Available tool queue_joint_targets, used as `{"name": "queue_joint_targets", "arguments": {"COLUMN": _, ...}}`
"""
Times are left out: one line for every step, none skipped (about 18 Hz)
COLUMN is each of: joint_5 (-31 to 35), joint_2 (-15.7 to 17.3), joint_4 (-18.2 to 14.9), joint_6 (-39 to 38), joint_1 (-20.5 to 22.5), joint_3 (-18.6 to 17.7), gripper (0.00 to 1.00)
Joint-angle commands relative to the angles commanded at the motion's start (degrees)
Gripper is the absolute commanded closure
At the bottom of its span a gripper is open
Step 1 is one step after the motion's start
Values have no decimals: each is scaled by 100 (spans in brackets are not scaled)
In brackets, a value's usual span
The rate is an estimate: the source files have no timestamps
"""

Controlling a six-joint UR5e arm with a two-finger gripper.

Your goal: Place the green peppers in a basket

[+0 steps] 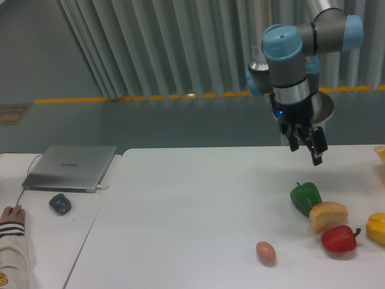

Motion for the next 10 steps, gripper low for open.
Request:
{"name": "queue_joint_targets", "arguments": {"joint_5": 0, "joint_2": -18, "joint_4": 0, "joint_6": 0, "joint_1": 0, "joint_3": 26, "gripper": 0}}
{"name": "queue_joint_targets", "arguments": {"joint_5": 0, "joint_2": -35, "joint_4": 9, "joint_6": 0, "joint_1": 9, "joint_3": 44, "gripper": 0}}
{"name": "queue_joint_targets", "arguments": {"joint_5": 0, "joint_2": -53, "joint_4": 9, "joint_6": 0, "joint_1": 9, "joint_3": 44, "gripper": 0}}
{"name": "queue_joint_targets", "arguments": {"joint_5": 0, "joint_2": -79, "joint_4": 9, "joint_6": 0, "joint_1": 9, "joint_3": 44, "gripper": 0}}
{"name": "queue_joint_targets", "arguments": {"joint_5": 35, "joint_2": -88, "joint_4": 9, "joint_6": 0, "joint_1": 9, "joint_3": 61, "gripper": 0}}
{"name": "queue_joint_targets", "arguments": {"joint_5": 35, "joint_2": -123, "joint_4": 17, "joint_6": 0, "joint_1": 17, "joint_3": 79, "gripper": 0}}
{"name": "queue_joint_targets", "arguments": {"joint_5": 27, "joint_2": -149, "joint_4": 18, "joint_6": 9, "joint_1": 26, "joint_3": 114, "gripper": 0}}
{"name": "queue_joint_targets", "arguments": {"joint_5": 26, "joint_2": -158, "joint_4": 9, "joint_6": 9, "joint_1": 44, "joint_3": 140, "gripper": 0}}
{"name": "queue_joint_targets", "arguments": {"joint_5": 26, "joint_2": -176, "joint_4": 17, "joint_6": 9, "joint_1": 53, "joint_3": 167, "gripper": 0}}
{"name": "queue_joint_targets", "arguments": {"joint_5": 26, "joint_2": -193, "joint_4": 18, "joint_6": 17, "joint_1": 70, "joint_3": 202, "gripper": 0}}
